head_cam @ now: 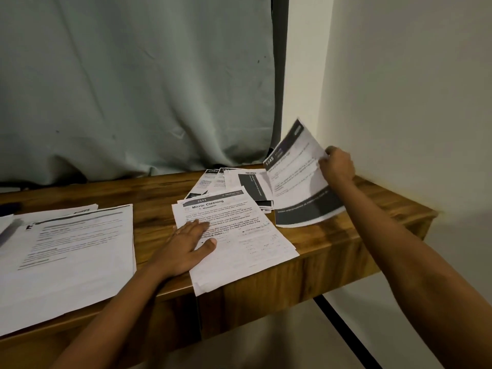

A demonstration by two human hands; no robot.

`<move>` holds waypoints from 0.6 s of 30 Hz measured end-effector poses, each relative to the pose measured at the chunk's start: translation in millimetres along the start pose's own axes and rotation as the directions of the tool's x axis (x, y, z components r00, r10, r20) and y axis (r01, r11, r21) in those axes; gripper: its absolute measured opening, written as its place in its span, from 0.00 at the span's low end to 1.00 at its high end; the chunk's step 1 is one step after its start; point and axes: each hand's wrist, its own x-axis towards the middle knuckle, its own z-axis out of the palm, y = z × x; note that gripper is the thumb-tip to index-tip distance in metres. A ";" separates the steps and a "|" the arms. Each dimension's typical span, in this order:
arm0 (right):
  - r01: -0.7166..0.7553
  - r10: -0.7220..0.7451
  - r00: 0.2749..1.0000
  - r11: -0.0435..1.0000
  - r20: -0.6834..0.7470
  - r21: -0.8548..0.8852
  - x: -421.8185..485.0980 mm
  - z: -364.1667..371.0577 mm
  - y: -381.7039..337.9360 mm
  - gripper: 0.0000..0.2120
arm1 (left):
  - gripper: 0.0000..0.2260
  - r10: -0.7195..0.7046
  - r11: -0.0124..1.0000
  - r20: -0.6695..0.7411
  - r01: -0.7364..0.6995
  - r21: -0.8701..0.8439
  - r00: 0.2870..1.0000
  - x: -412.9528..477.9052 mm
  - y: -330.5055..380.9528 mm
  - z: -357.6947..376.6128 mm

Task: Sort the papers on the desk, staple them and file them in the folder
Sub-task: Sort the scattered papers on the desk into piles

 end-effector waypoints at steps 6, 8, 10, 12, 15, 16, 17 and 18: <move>0.270 -0.253 0.963 0.930 -0.099 0.251 -16.2 -25.8 -122.3 0.12 | 0.36 -0.036 0.996 -0.186 0.020 -0.088 0.982 -19.1 -24.1 -45.2; 0.304 -0.283 0.953 0.883 -0.110 0.359 -24.5 -15.4 -155.2 0.12 | 0.32 -0.062 0.995 -0.264 0.039 -0.092 0.962 -33.2 -37.3 -63.5; 0.355 -0.334 0.934 0.838 -0.125 0.414 -38.6 -5.3 -185.8 0.10 | 0.31 -0.106 0.991 -0.310 0.074 -0.115 0.945 -50.1 -49.7 -80.3; 0.404 -0.379 0.914 0.804 -0.148 0.437 -57.9 5.3 -216.7 0.09 | 0.30 -0.172 0.983 -0.353 0.140 -0.116 0.920 -69.8 -67.6 -96.0; 0.387 -0.401 0.911 0.752 -0.096 0.533 -91.2 30.3 -260.2 0.08 | 0.29 -0.251 0.968 -0.433 0.217 -0.126 0.866 -104.0 -97.4 -117.7; 0.356 -0.404 0.913 0.732 -0.051 0.581 -104.1 42.2 -273.4 0.09 | 0.28 -0.275 0.961 -0.464 0.240 -0.134 0.842 -116.5 -106.7 -123.6; 0.313 -0.402 0.915 0.718 0.003 0.622 -119.0 54.2 -287.3 0.10 | 0.28 -0.305 0.952 -0.487 0.265 -0.150 0.819 -129.6 -118.3 -128.4; 0.268 -0.400 0.915 0.707 0.057 0.654 -135.0 66.9 -301.1 0.11 | 0.28 -0.340 0.940 -0.494 0.292 -0.174 0.800 -143.1 -129.0 -133.1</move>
